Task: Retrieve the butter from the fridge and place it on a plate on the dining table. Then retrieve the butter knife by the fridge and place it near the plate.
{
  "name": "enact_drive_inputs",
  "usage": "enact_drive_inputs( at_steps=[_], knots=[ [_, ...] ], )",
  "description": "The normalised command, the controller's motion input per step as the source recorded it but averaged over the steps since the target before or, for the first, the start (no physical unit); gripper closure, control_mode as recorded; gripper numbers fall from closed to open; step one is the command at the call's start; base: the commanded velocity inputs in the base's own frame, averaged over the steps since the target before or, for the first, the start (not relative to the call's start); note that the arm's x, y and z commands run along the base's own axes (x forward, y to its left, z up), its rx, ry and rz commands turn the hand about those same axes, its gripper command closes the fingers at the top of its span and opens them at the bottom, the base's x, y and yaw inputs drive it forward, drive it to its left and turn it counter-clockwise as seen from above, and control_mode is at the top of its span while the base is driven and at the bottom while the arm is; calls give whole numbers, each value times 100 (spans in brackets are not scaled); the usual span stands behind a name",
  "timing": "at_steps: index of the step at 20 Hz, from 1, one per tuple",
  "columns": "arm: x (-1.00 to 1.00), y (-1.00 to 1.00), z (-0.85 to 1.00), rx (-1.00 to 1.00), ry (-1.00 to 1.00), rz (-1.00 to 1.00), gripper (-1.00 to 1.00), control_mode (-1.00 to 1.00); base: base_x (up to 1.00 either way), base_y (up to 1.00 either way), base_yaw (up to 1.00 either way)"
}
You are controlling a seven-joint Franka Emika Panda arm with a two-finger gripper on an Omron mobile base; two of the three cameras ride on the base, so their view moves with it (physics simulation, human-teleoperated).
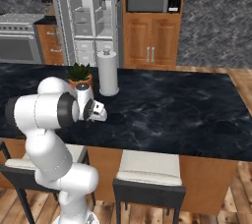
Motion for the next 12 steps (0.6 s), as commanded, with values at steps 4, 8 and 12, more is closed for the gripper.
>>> enact_drive_inputs(
  at_steps=[4,8,12],
  knots=[
    [20,0,-15,0,0,5,100,-100,0,0,0],
    [12,0,-17,0,0,4,100,-100,0,0,0],
    [9,2,-22,0,0,3,100,-100,0,0,0]
  ],
)
